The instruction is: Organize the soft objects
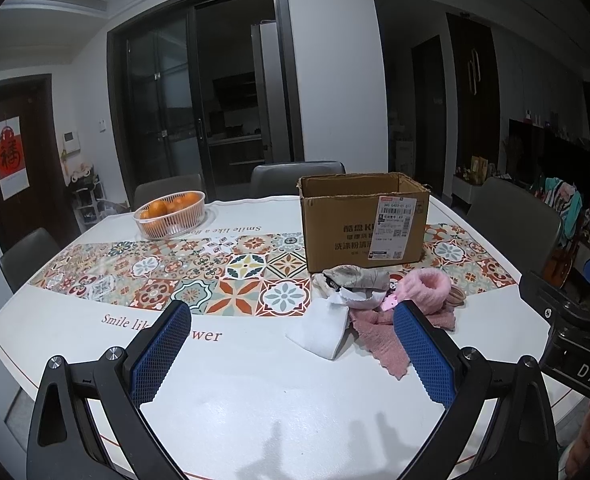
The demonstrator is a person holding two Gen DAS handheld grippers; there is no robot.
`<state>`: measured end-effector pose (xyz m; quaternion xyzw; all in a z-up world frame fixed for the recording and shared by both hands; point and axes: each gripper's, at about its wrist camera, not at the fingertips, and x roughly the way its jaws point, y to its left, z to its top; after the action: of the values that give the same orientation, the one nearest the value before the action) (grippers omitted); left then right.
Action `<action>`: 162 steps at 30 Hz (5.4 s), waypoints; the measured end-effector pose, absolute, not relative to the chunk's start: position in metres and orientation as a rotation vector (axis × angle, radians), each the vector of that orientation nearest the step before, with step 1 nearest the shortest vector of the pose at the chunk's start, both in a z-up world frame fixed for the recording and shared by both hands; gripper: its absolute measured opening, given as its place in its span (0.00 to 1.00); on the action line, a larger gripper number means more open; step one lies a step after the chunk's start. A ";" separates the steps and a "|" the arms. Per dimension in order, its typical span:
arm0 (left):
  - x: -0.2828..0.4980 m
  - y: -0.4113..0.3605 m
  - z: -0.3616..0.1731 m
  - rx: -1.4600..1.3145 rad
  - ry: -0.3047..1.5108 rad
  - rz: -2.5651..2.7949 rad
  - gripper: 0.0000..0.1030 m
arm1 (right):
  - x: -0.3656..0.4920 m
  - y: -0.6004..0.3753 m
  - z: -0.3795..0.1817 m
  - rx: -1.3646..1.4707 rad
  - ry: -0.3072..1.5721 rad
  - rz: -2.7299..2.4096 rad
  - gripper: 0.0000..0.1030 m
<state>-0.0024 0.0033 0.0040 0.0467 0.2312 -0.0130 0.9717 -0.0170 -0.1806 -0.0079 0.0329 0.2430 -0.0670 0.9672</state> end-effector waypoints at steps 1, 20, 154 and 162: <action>-0.002 0.003 0.004 0.094 0.466 -0.026 1.00 | -0.017 -0.181 -0.008 0.067 0.491 -0.135 1.00; -0.004 0.005 0.004 0.096 0.462 -0.025 1.00 | -0.018 -0.182 -0.008 0.064 0.489 -0.136 1.00; 0.141 -0.023 -0.046 0.027 0.584 -0.233 0.06 | 0.125 -0.185 -0.061 0.086 0.592 0.021 0.27; 0.158 -0.024 -0.022 0.000 0.530 -0.268 0.06 | 0.134 -0.184 -0.037 0.089 0.507 0.029 0.27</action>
<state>0.1582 -0.0244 -0.0219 0.0001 0.2610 -0.1318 0.9563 0.1338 -0.1844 -0.0365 0.0438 0.2505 0.0141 0.9670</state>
